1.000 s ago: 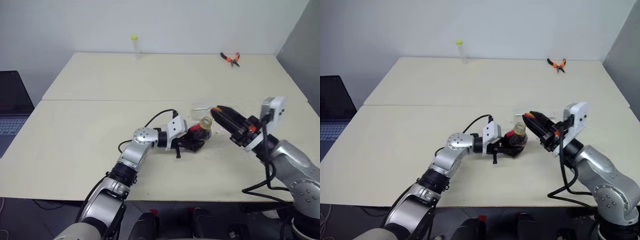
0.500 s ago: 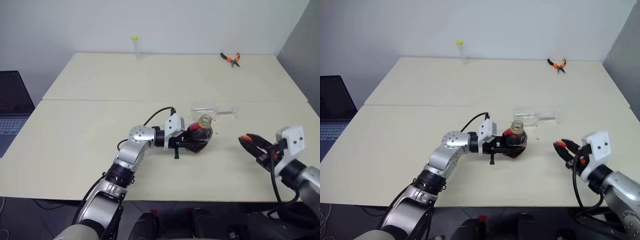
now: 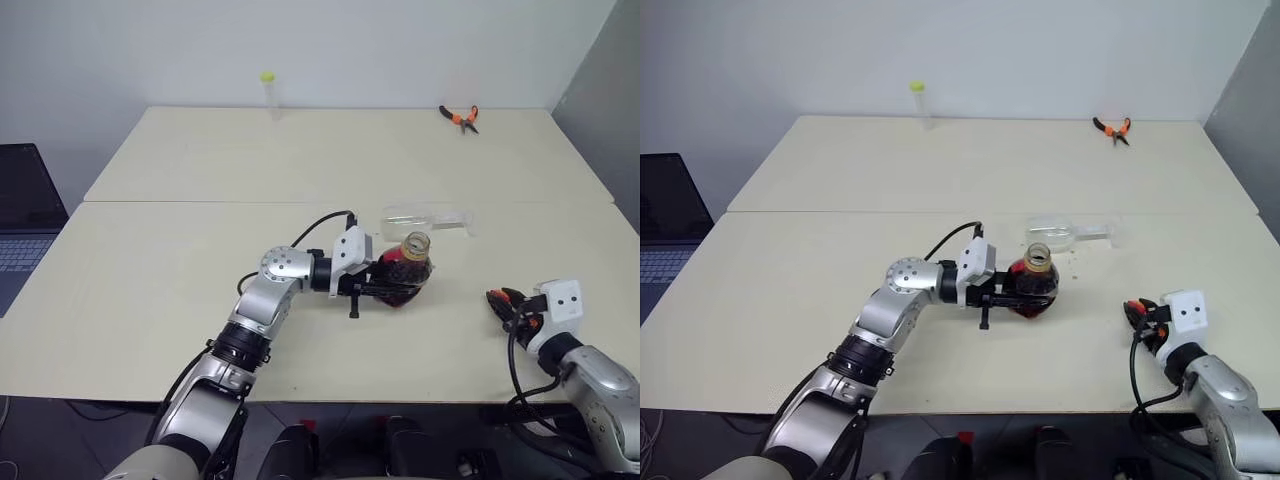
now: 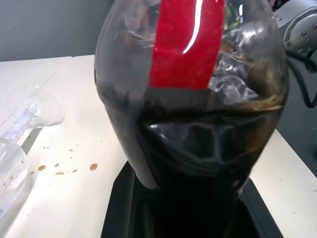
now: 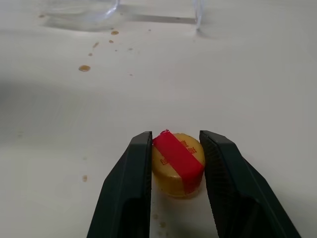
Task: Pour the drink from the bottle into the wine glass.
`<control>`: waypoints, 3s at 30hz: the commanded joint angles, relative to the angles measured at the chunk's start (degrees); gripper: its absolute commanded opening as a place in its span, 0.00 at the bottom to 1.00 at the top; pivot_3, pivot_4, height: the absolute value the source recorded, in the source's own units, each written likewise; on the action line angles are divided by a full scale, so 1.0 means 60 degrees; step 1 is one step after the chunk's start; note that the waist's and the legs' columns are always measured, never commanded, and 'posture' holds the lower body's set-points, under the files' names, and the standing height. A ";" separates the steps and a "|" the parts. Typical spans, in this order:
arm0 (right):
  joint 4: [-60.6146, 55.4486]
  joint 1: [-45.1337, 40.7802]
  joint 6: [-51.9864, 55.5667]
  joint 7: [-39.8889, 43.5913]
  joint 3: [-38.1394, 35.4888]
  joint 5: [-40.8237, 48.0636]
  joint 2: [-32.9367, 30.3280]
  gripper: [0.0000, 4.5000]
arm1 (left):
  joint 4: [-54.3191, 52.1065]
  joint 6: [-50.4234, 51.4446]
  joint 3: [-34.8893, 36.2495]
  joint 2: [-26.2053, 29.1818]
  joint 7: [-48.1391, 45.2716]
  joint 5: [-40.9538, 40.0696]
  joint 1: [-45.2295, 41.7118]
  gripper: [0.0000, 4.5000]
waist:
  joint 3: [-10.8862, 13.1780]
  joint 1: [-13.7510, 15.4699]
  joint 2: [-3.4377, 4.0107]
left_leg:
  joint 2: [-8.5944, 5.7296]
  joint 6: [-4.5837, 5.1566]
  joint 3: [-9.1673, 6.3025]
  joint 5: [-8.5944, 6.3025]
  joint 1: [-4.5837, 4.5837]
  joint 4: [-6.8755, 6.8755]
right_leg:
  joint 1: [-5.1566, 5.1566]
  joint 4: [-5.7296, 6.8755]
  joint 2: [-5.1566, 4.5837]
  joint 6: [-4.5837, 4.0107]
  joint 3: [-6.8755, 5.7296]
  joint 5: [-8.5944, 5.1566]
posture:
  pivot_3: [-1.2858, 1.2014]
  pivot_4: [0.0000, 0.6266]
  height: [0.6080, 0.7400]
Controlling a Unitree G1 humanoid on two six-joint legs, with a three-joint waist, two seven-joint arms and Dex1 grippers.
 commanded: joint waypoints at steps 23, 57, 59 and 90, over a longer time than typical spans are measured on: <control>-0.4751 -0.1365 0.2369 0.1332 0.1448 0.1341 -0.1258 1.00 | 0.1966 -0.1827 0.2600 0.0153 0.5272 0.0686 -0.0021 0.14 | 0.0000 -0.0025 -0.0001 | 0.0008 -0.0001 -0.0023 0.0000 0.0002 0.0001 | -0.0004 0.0002 0.0004 0.0000 -0.0012 0.0000 | 0.52 0.24 1.00; -0.3787 -0.4192 0.3000 0.1520 0.3391 0.0504 -0.0360 1.00 | 0.6968 -0.4440 0.4452 0.0416 0.7768 0.0818 -0.0997 0.99 | 0.0002 0.0018 -0.0047 | -0.0013 -0.0037 -0.0035 0.0020 -0.0028 0.0007 | -0.0029 0.0000 -0.0018 -0.0001 -0.0030 0.0003 | 0.52 0.24 1.00; -0.3862 -0.4112 0.3020 0.1559 0.3329 0.0531 -0.0428 1.00 | 0.6092 -0.4381 0.4401 0.0425 0.7826 0.0834 -0.0405 0.99 | 0.0002 0.0018 -0.0047 | -0.0011 -0.0036 -0.0034 0.0020 -0.0027 0.0005 | -0.0029 0.0001 -0.0019 -0.0002 -0.0028 0.0003 | 0.52 0.24 1.00; 0.4169 -0.6145 -0.2763 -0.3032 0.6079 -1.0386 -0.1470 1.00 | -0.2201 0.0814 0.1531 0.2559 0.2127 -0.0655 0.2017 0.99 | -0.0012 -0.0041 -0.0033 | 0.0002 -0.0044 0.0026 0.0023 0.0009 -0.0006 | -0.0015 0.0003 -0.0004 -0.0006 0.0008 0.0004 | 0.52 0.24 1.00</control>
